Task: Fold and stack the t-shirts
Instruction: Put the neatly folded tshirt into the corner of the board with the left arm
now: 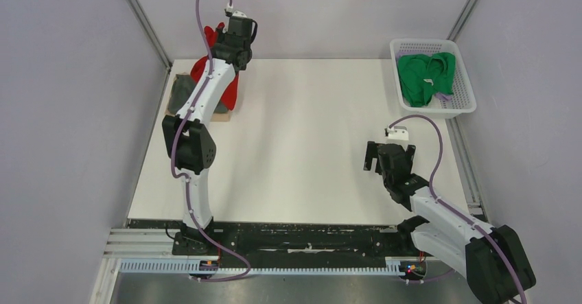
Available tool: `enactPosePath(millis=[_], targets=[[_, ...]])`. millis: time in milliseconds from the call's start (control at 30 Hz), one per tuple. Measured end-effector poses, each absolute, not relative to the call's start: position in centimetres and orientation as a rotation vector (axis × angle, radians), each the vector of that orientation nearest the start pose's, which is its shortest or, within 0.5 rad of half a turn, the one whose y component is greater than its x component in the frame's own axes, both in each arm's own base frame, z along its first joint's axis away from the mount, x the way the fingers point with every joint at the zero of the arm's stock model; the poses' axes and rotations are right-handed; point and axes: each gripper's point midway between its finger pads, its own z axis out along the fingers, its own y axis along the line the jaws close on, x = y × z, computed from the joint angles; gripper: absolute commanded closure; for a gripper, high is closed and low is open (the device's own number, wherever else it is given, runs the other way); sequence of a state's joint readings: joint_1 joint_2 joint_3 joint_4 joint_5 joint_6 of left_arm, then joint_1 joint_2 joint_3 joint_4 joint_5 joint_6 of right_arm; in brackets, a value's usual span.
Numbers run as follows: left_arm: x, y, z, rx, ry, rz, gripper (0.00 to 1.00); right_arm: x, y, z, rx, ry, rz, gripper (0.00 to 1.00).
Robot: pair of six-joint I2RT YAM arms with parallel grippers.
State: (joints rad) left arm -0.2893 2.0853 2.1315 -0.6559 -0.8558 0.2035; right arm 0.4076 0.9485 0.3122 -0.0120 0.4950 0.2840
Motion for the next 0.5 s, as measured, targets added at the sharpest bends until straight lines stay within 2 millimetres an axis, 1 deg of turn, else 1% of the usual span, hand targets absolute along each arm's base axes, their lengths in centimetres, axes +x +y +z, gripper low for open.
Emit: enactPosePath(millis=[133,300,367,500], targets=[[53.6,-1.5,27.6,0.025,2.063,0.876,0.98,26.7,3.6,5.5,0.131,2.142,-0.154,0.02],[53.8,-0.6,27.2,0.011,2.066,0.891,0.98,26.3,3.3,4.6,0.121,2.180,-0.184,0.02],[54.2,0.2,26.7,-0.004,2.070,0.901,0.98,26.1,3.1,4.3,0.118,2.191,-0.198,0.02],[54.6,2.6,24.8,-0.019,2.103,0.948,0.98,26.0,2.8,4.2,0.114,2.201,-0.226,0.02]])
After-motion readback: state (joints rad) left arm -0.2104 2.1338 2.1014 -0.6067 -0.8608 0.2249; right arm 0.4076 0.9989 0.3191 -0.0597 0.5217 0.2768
